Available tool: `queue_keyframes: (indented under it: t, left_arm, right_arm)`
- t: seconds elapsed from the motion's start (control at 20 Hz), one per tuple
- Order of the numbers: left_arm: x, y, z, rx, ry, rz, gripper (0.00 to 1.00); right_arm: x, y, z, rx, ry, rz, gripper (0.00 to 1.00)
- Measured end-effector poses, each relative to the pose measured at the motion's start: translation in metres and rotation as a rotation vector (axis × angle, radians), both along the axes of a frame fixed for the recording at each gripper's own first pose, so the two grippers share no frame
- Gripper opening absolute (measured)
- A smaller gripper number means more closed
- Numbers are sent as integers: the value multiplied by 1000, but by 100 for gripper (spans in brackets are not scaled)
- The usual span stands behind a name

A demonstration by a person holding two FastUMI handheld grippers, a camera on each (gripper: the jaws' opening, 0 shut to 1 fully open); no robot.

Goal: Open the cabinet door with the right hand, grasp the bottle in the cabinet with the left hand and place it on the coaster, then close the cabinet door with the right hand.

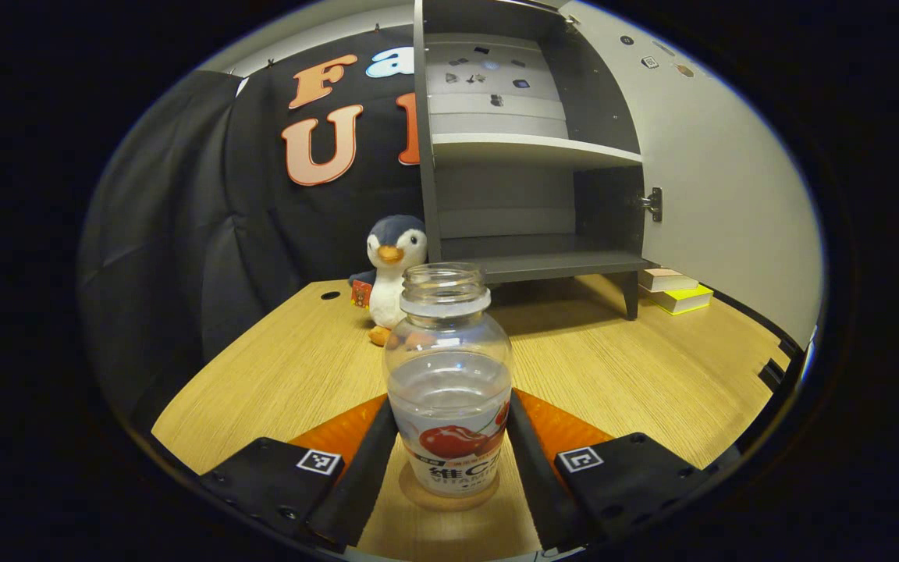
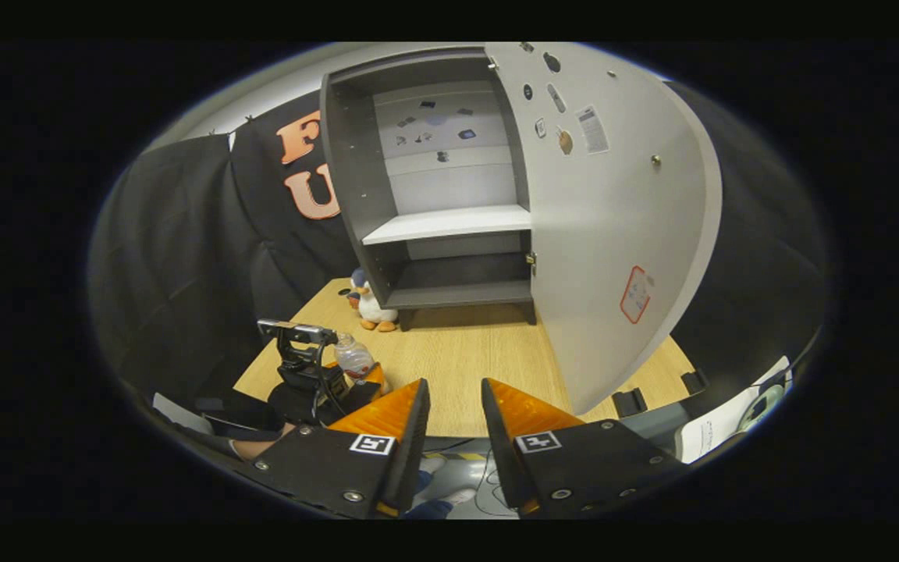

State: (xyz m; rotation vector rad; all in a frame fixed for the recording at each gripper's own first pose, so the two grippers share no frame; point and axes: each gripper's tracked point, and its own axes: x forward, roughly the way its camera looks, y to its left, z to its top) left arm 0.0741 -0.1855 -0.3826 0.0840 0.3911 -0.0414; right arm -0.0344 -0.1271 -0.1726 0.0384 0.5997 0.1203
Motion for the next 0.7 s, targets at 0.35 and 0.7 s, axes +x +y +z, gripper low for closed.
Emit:
queue_keyframes:
  t: [0.35,0.7]
  left_arm:
    - [-11,2,2,10,5,9,89]
    - [-17,8,10,2,12,26,95]
  right_arm:
    - [6,5,-6,7,10,16,42]
    - [2,-1,-2,23,2,21,42]
